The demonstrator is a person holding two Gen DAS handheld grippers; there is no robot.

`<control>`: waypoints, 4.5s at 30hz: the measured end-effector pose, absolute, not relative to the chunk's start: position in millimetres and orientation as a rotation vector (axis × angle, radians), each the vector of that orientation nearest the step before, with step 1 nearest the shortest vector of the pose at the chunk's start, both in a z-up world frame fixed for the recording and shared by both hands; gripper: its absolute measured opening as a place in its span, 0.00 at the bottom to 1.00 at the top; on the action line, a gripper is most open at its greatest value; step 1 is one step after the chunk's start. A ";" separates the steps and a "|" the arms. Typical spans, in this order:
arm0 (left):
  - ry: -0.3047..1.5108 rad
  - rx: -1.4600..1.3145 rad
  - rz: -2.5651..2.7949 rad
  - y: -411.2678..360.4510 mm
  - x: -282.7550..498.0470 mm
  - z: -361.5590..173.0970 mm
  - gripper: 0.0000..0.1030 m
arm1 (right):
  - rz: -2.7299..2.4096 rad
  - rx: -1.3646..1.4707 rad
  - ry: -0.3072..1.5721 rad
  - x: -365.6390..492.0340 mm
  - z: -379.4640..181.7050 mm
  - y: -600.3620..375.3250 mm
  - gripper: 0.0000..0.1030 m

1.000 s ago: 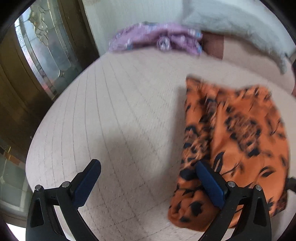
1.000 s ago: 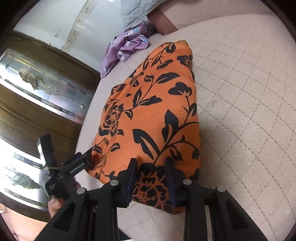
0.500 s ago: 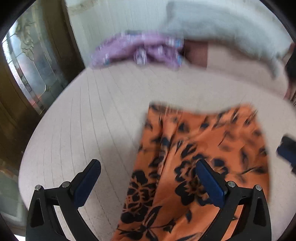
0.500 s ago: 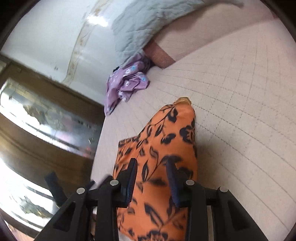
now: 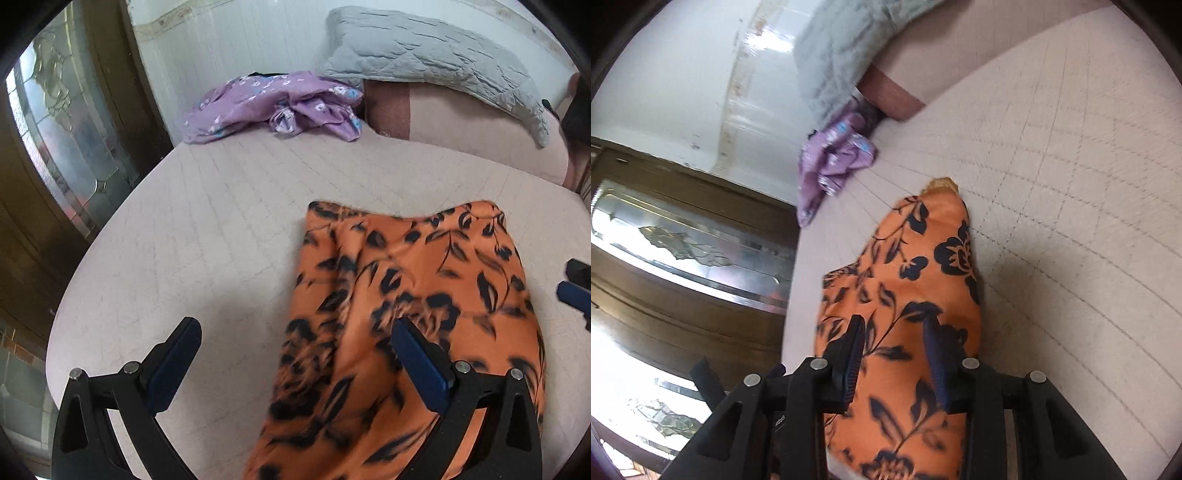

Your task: Fold small clothes

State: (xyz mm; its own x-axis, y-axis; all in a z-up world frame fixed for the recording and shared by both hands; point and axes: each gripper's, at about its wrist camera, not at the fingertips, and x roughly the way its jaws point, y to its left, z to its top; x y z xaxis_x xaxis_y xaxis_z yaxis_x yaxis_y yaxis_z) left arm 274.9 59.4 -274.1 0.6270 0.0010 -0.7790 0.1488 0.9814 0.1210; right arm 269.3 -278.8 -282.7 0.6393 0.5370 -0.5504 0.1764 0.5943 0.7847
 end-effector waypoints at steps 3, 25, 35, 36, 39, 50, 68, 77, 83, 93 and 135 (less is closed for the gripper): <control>0.984 0.165 -0.075 75.6 270.1 -295.0 1.00 | 0.272 0.927 0.906 255.1 -282.6 -271.6 0.35; 1.188 -0.540 -0.352 163.5 346.9 -323.8 1.00 | 0.191 1.022 1.026 252.0 -316.5 -304.7 0.79; 1.287 -0.506 -0.453 120.6 350.3 -338.1 1.00 | 0.262 1.131 1.080 282.7 -356.8 -293.7 0.79; 1.288 -0.483 -0.469 115.1 348.1 -337.8 1.00 | 0.276 1.119 1.075 286.3 -357.7 -290.1 0.79; 1.315 -0.460 -0.535 102.0 345.9 -342.4 1.00 | 0.332 1.103 1.069 298.2 -356.8 -279.8 0.79; 1.244 -0.326 -0.520 56.9 337.4 -338.0 0.87 | 0.330 0.961 1.061 313.6 -352.4 -245.8 0.55; 0.966 -0.137 -0.568 -3.0 244.6 -238.6 0.40 | 0.327 0.787 0.845 241.8 -257.9 -271.9 0.40; 0.932 -0.012 -0.634 -30.2 160.2 -203.1 0.40 | 0.316 0.812 0.757 150.0 -231.3 -310.8 0.40; 0.948 0.071 -0.647 -44.3 121.2 -204.2 0.40 | 0.289 0.837 0.758 117.3 -238.1 -309.9 0.40; 0.975 0.078 -0.620 -42.6 106.5 -205.3 0.40 | 0.299 0.857 0.774 100.8 -248.6 -319.8 0.40; 0.837 0.207 -0.378 -51.2 93.0 -203.0 0.40 | 0.412 0.855 0.735 117.7 -264.5 -326.0 0.40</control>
State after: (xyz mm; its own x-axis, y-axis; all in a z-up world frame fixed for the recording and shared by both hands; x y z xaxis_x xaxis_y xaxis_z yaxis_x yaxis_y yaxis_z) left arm 93.0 -51.2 -203.0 0.6081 -0.2443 -0.7553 0.4055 0.9136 0.0309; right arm 117.7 -326.0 -264.5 0.6853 0.5986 -0.4149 -0.0419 0.6011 0.7980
